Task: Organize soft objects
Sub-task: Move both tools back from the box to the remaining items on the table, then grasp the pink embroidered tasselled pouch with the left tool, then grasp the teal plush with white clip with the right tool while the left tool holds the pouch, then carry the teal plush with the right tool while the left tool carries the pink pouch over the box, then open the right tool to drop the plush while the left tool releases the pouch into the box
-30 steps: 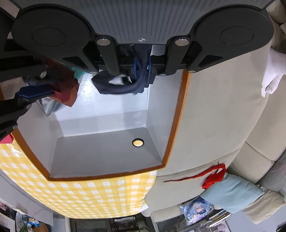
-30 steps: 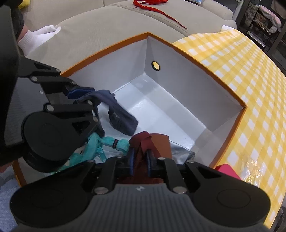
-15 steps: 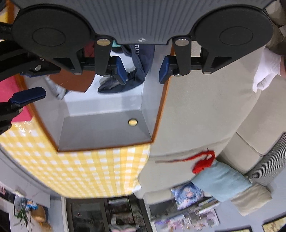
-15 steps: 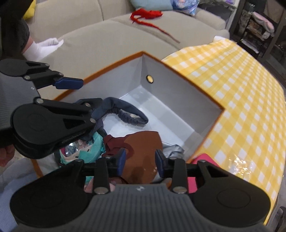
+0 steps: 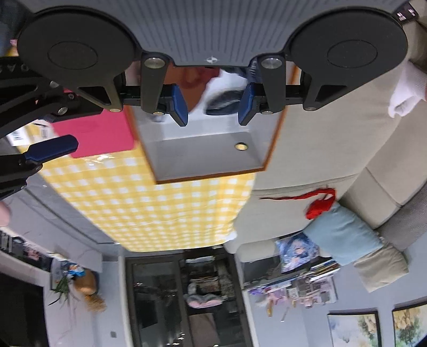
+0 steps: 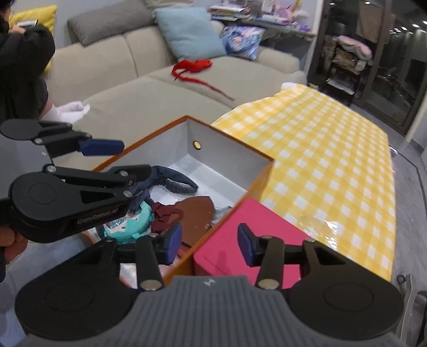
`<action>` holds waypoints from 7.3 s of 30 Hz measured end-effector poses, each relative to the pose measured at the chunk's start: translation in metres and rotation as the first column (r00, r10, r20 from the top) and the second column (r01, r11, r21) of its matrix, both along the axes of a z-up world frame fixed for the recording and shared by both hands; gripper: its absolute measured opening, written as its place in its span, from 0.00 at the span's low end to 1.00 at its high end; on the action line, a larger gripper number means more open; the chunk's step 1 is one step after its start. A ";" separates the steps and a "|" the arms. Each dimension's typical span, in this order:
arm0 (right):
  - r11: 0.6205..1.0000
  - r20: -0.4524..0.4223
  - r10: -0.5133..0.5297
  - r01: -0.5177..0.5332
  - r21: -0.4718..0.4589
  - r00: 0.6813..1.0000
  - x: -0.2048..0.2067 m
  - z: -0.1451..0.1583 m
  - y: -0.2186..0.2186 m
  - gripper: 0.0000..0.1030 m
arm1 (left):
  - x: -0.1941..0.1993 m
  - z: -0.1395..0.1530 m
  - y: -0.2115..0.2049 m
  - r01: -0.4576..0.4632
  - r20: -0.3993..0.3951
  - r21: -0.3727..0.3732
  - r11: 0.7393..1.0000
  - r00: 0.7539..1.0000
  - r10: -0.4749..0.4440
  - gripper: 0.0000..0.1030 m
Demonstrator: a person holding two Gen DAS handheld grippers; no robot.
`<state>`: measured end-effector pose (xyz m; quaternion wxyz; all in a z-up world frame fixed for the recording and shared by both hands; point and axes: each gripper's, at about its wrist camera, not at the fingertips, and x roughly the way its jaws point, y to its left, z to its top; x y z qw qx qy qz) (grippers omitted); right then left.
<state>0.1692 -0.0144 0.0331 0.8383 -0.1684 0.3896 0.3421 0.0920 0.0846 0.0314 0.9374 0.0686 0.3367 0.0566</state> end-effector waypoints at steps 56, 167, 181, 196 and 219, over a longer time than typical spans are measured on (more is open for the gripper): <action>0.774 -0.257 -0.614 0.633 -0.011 0.746 -0.028 -0.103 -0.265 0.47 | 0.032 -0.161 -0.230 0.443 -0.343 -0.222 0.869 0.799 -0.495 0.74; 0.967 0.171 0.246 -0.229 -0.112 0.954 -0.040 0.023 -0.008 0.40 | 0.012 -0.004 0.043 -0.038 -0.096 -0.342 0.939 0.995 0.005 0.45; 0.836 0.099 0.457 -0.389 -0.388 0.884 0.021 -0.039 0.068 0.42 | 0.063 -0.053 0.079 -0.094 -0.229 -0.324 0.941 0.973 0.018 0.45; 0.767 0.046 0.518 -0.440 -0.467 0.854 0.043 -0.074 0.090 0.44 | 0.084 -0.080 0.085 -0.125 -0.289 -0.249 0.960 0.956 0.050 0.46; 0.827 0.123 0.458 -0.372 -0.421 0.880 0.031 -0.040 0.073 0.52 | 0.057 -0.030 0.068 -0.119 -0.122 -0.251 0.961 0.988 0.091 0.66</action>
